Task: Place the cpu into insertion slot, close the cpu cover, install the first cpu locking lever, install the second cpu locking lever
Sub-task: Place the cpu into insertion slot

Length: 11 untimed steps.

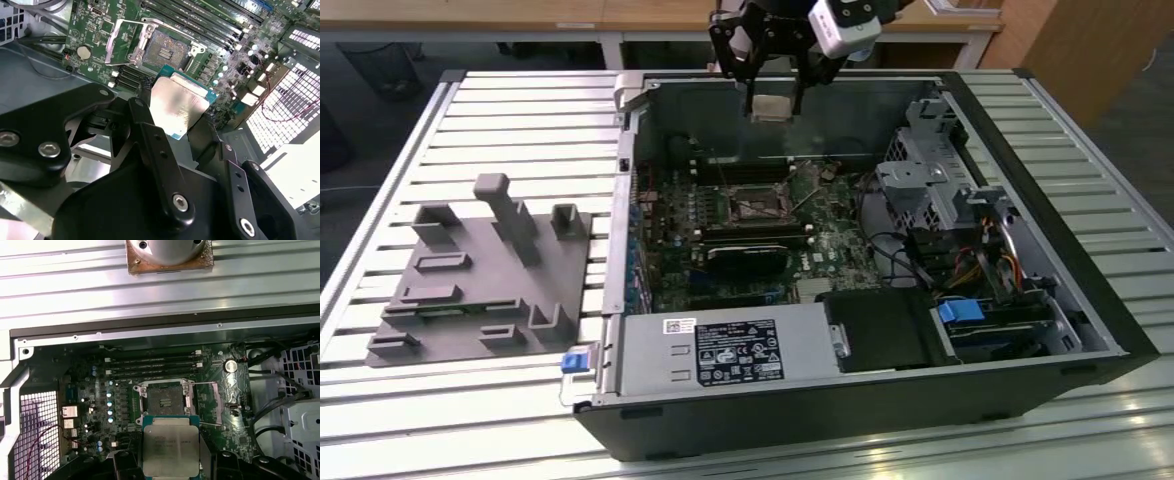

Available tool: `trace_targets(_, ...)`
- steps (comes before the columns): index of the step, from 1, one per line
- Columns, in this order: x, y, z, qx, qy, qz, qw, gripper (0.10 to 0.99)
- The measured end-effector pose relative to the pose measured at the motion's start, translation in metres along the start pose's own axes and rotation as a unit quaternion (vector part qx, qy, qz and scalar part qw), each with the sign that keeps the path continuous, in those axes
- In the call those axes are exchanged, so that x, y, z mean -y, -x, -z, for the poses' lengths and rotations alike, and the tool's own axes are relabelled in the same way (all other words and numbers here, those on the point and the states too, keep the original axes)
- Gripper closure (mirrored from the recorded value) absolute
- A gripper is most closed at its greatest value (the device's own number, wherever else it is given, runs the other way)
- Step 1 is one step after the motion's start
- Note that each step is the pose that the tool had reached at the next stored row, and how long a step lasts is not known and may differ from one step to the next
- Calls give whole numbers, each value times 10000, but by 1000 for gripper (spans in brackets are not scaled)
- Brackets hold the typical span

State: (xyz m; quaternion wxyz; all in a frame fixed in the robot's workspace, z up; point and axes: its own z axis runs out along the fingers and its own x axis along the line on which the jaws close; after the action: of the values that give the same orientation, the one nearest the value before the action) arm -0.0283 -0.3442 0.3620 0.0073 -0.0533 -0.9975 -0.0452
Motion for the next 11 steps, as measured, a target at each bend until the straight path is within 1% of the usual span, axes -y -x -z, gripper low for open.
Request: trace_targets(11, 0, 0, 0, 16, 4, -181, 9998, 545)
